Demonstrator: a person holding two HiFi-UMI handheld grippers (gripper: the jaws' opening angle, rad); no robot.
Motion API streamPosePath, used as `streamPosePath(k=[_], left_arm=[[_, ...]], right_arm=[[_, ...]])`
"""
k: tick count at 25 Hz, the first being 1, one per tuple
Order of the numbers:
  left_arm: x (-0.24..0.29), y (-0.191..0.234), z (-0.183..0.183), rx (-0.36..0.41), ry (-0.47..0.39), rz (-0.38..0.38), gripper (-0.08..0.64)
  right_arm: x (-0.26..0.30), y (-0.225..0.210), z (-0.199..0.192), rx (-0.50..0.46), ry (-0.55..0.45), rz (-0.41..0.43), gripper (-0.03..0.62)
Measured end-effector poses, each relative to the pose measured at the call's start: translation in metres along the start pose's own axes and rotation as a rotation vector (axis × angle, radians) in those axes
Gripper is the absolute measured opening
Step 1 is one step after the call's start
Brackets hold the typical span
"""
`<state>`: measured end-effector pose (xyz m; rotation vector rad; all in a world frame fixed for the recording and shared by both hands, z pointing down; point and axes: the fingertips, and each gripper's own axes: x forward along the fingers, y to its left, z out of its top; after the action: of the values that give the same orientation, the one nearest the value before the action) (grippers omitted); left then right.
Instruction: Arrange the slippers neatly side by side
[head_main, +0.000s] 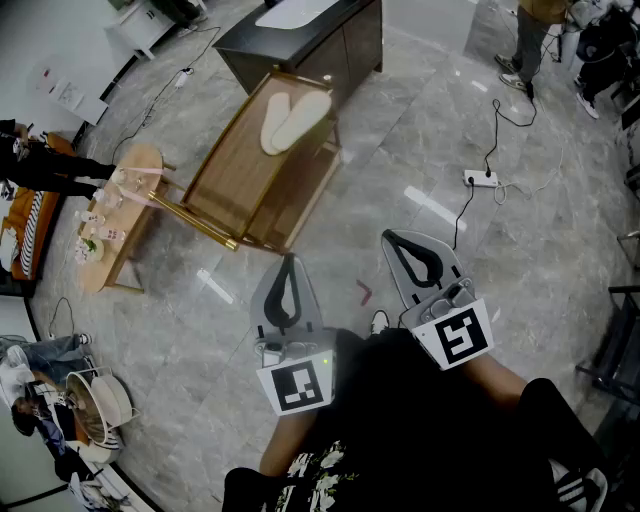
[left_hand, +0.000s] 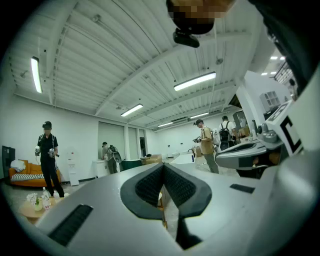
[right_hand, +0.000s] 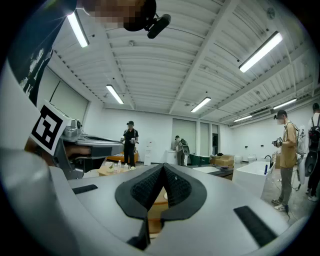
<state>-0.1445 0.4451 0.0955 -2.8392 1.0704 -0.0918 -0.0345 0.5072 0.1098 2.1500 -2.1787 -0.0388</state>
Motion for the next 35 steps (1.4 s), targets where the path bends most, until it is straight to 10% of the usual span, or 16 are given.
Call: streamPosePath(k=[35], left_arm=[[-0.022, -0.022, -0.018, 0.006, 0.046, -0.009, 0.002]], right_arm=[[-0.037, -0.008, -0.020, 0.038, -0.006, -0.001, -0.002]])
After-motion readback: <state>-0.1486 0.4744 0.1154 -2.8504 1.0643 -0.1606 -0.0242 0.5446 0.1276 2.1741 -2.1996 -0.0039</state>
